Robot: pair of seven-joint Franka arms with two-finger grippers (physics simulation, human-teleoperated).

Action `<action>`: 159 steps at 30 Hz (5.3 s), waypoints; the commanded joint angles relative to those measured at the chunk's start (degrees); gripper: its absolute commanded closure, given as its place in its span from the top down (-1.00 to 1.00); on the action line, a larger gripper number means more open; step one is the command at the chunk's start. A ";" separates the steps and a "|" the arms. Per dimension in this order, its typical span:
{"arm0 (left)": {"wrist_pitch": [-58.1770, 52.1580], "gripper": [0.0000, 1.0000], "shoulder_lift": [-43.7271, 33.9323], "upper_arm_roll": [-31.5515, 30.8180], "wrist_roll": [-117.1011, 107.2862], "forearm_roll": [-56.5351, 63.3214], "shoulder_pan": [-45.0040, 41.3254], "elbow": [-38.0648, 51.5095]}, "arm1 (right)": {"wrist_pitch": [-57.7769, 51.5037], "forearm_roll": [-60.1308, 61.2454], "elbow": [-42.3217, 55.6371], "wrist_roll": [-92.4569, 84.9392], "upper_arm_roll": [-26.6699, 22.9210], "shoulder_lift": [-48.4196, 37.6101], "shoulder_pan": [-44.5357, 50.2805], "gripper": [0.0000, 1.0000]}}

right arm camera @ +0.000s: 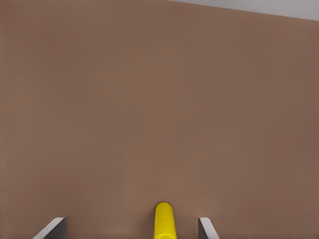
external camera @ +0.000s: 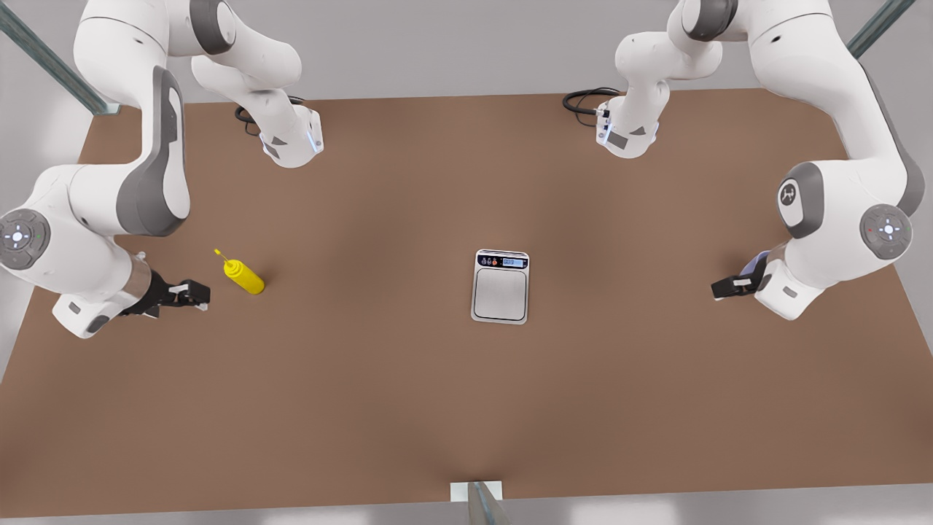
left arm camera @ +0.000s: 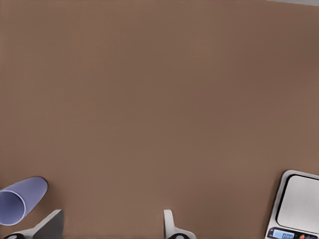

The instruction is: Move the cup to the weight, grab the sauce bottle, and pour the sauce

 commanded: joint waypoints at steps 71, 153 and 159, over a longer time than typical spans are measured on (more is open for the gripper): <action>38.82 -0.57 1.26 19.99 23.99 -3.96 0.73 -37.97 | 8.09 55.99 -45.53 -143.44 6.15 17.44 -44.29 1.00; 5.60 1.00 3.28 31.06 -9.33 -12.93 -39.00 -7.91 | 46.93 28.31 -33.13 -66.37 10.81 -6.82 5.36 0.23; -0.47 1.00 -6.21 1.18 0.17 -2.74 -2.44 -5.80 | 51.68 -4.04 -30.32 -32.61 10.90 -4.36 21.80 0.23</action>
